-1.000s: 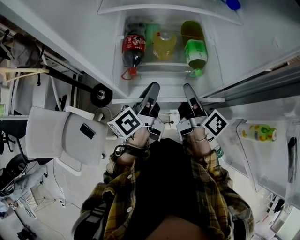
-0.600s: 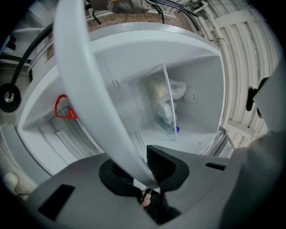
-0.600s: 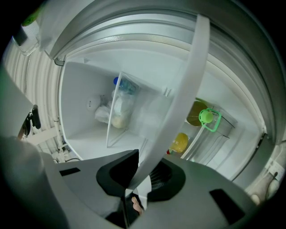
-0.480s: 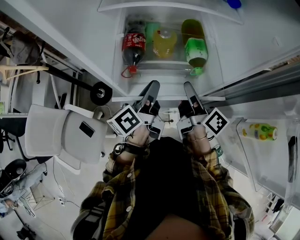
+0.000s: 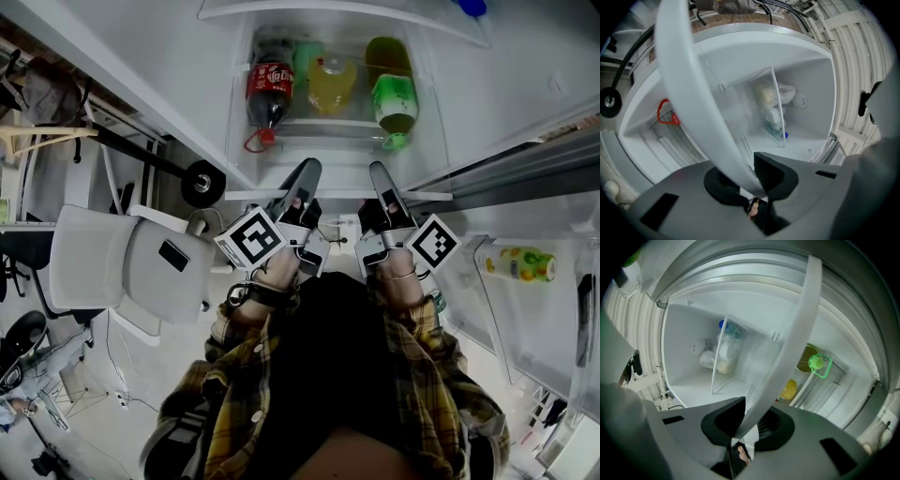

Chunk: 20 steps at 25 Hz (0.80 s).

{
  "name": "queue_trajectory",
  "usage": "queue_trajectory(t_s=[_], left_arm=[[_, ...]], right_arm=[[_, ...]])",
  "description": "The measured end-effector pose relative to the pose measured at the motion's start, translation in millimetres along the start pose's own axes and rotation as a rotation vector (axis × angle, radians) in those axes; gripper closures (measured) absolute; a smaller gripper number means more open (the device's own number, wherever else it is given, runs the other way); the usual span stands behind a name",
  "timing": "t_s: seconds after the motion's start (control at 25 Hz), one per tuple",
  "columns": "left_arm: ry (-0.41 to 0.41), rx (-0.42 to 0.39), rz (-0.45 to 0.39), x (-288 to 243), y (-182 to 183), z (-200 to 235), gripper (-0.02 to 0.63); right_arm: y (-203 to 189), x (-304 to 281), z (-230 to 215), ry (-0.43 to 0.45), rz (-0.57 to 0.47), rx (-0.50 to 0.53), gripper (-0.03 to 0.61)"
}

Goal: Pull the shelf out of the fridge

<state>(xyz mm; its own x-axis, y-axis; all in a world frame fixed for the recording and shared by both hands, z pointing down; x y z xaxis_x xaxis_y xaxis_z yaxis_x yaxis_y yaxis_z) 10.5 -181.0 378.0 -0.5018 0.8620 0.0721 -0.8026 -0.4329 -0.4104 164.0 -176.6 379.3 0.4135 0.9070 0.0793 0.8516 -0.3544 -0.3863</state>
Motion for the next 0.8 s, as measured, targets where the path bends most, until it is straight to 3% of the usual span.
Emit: queue_trajectory(t_s=[0.6,0.8], left_arm=[[-0.014,0.009,-0.009,-0.8,-2.1,-1.3,0.552],[0.035,0.007,-0.001,3.8,-2.3,5.2,0.552]], right_arm=[[0.5,1.6,-1.3,0.004,0.001,-0.021,0.518],[0.3,-0.1,0.6,0.015,0.006,-0.015,0.518]])
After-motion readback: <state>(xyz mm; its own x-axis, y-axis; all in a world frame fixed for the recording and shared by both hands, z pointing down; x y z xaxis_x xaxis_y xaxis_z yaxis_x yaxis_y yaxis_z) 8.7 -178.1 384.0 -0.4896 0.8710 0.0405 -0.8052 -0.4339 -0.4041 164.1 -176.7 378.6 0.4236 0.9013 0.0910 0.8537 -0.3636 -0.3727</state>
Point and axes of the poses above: the fingertips, and each gripper's own axes: x backward along the fingers, z to its left, y out of its top, the point moved 3 cm from there along x, backward along the fingers, and after that the axes turned 6 degrees about -z, right-handed, at the moved point
